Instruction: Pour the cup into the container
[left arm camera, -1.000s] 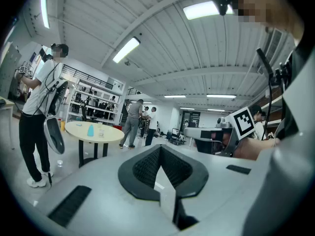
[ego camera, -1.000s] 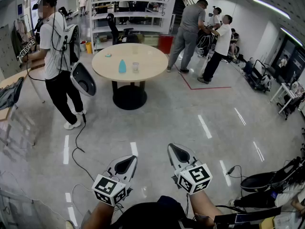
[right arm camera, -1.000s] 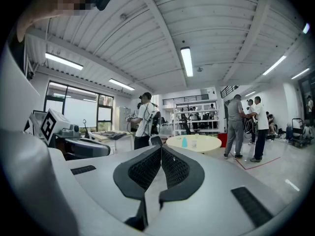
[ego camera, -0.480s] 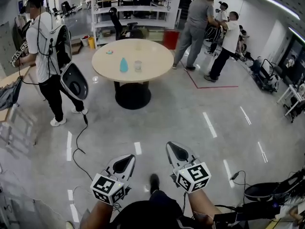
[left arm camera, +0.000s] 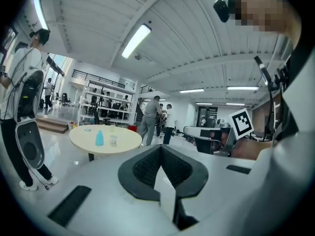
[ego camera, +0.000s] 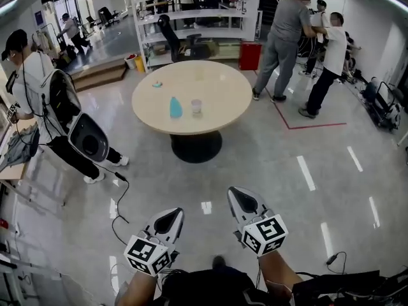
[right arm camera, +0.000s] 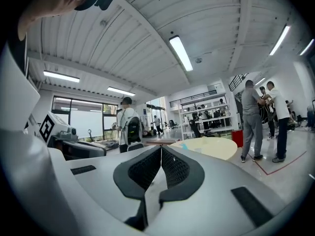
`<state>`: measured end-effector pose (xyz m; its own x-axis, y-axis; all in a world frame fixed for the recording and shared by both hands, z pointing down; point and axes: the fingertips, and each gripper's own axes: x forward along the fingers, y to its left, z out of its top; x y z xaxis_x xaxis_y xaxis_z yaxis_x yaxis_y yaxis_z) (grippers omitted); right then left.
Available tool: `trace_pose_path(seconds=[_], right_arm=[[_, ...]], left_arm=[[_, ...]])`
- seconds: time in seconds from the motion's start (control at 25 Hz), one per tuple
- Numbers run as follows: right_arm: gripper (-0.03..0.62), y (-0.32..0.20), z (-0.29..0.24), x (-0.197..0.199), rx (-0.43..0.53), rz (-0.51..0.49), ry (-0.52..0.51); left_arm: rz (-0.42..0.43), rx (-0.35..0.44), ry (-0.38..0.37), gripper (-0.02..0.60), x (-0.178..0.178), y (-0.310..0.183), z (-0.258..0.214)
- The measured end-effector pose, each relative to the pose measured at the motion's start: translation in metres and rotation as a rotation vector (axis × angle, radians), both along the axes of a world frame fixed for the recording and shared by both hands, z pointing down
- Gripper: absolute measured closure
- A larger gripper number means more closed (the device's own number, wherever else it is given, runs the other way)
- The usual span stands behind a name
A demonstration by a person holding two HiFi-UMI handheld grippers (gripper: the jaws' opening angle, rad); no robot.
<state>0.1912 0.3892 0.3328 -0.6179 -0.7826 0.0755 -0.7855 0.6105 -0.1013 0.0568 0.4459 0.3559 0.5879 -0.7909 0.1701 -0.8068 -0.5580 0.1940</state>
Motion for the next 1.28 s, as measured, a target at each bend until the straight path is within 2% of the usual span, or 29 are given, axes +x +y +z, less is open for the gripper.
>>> trace_pose_path(seconds=[0.32,0.4,0.48,0.6,0.8,1.04,1.28], right_arm=[[0.588,-0.111,0.017,-0.014,-0.021,-0.057,-0.010],[0.588,-0.146,0.017,-0.027,-0.002,-0.048,-0.014],[0.588,-0.182,0.017,-0.040,0.007,-0.017,-0.019],[0.588,-0.232,0.011,-0.060,0.005,0.017,0.000],[0.587,-0.295,0.004,-0.085,0.043,0.049,-0.035],[0.586,-0.372,0.012,-0.094,0.034,0.062,-0.026],[0.586,-0.511,0.037,-0.090,0.013,0.031,-0.047]], left_arm=[[-0.052,-0.008,-0.016,0.581,-0.014,-0.107,0.011],[-0.029,0.024,-0.072,0.581,-0.023,-0.139,0.014],[0.035,0.057,-0.116,0.581,-0.029,-0.171,0.013],[0.100,0.057,-0.075,0.581,-0.045,-0.223,0.008],[0.126,0.064,-0.049,0.581,-0.075,-0.301,0.011],[0.104,0.018,0.012,0.581,-0.097,-0.378,0.021],[0.032,0.017,-0.019,0.581,-0.105,-0.512,0.034]])
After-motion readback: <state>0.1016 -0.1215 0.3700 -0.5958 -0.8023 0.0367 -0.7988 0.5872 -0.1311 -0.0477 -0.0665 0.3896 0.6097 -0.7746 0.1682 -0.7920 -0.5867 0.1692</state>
